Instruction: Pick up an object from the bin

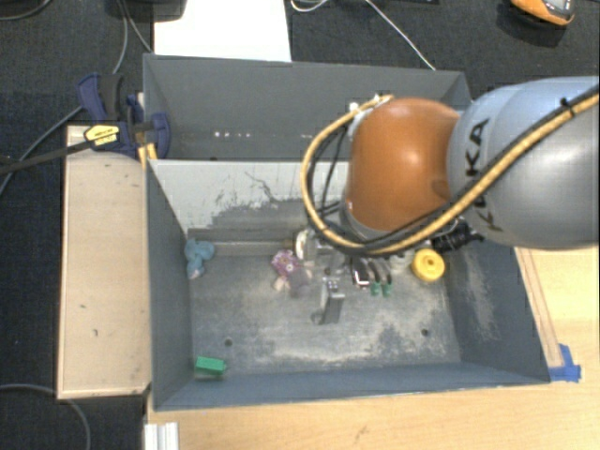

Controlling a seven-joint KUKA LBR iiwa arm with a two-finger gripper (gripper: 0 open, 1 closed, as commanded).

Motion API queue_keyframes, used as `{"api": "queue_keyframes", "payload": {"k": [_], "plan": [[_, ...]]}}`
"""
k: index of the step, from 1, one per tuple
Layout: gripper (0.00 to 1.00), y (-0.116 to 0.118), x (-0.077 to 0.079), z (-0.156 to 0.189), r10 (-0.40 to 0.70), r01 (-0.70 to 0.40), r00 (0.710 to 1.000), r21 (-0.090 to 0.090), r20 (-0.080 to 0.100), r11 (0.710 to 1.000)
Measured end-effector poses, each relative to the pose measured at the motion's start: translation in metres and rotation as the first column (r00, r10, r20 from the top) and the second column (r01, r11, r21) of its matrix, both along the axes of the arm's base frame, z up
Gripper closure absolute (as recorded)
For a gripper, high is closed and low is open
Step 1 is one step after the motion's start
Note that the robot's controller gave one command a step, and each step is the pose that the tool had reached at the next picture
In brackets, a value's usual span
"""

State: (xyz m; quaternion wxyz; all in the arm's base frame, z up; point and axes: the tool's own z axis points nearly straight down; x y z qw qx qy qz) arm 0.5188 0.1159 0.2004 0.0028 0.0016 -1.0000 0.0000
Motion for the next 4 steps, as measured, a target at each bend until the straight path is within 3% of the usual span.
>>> {"api": "queue_keyframes", "payload": {"k": [1,2,3,4], "plan": [[0.0,-0.001,0.002,0.004,-0.007,0.007,1.0,0.001,0.008,1.0],[0.0,-0.027,0.067,-0.115,0.228,-0.228,0.974,0.001,0.009,0.974],[0.0,-0.02,0.072,-0.052,0.153,-0.153,0.988,0.002,0.013,0.988],[0.0,-0.028,0.072,-0.098,0.548,-0.548,0.836,0.0,0.01,0.836]]}}
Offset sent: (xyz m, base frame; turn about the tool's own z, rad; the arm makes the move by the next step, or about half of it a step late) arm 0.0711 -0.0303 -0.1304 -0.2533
